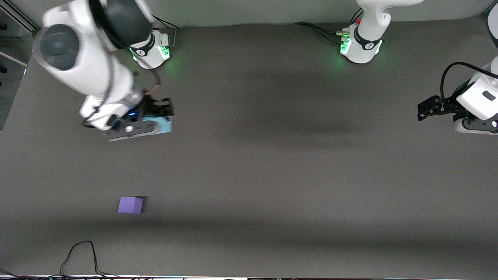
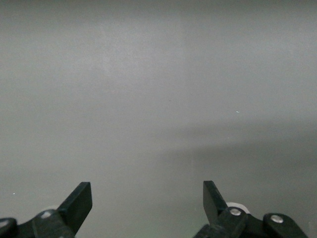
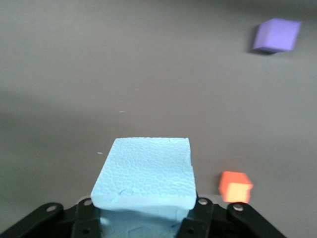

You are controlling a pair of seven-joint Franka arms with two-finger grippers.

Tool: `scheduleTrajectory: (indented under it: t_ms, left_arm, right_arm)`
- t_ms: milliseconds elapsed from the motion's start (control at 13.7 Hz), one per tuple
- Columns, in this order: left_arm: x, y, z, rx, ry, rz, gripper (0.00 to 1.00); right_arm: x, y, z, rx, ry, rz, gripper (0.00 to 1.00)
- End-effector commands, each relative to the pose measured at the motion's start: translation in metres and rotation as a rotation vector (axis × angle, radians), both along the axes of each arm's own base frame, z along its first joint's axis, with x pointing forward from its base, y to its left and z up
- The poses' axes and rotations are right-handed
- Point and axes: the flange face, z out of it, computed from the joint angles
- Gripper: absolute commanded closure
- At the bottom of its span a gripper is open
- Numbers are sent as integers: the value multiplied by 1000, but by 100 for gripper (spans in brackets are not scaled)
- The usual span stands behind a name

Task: Place blue block between orange and purple blocks
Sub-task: 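Lift and carry the blue block with the right gripper toward the orange block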

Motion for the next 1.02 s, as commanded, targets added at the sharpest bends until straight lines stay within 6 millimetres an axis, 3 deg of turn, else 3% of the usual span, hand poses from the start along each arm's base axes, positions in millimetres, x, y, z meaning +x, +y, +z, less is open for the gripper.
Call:
scheduleTrajectory:
  t_ms: [0, 218, 364, 510, 874, 947]
  left_arm:
    - [2, 0, 5, 1, -8, -5, 0]
    - [3, 1, 4, 1, -6, -8, 0]
    - [2, 0, 3, 1, 0, -3, 0]
    - [3, 0, 2, 2, 0, 3, 0]
    - [3, 0, 2, 0, 0, 9, 0]
    - [3, 0, 2, 0, 0, 9, 0]
  right_arm:
    - [4, -77, 12, 12, -4, 40, 52]
    - [8, -150, 22, 18, 5, 53, 52]
    - [9, -168, 24, 14, -1, 43, 52]
    - [16, -203, 15, 20, 11, 5, 52]
    - [12, -240, 4, 110, 38, 24, 52]
    - [6, -235, 0, 116, 48, 28, 52]
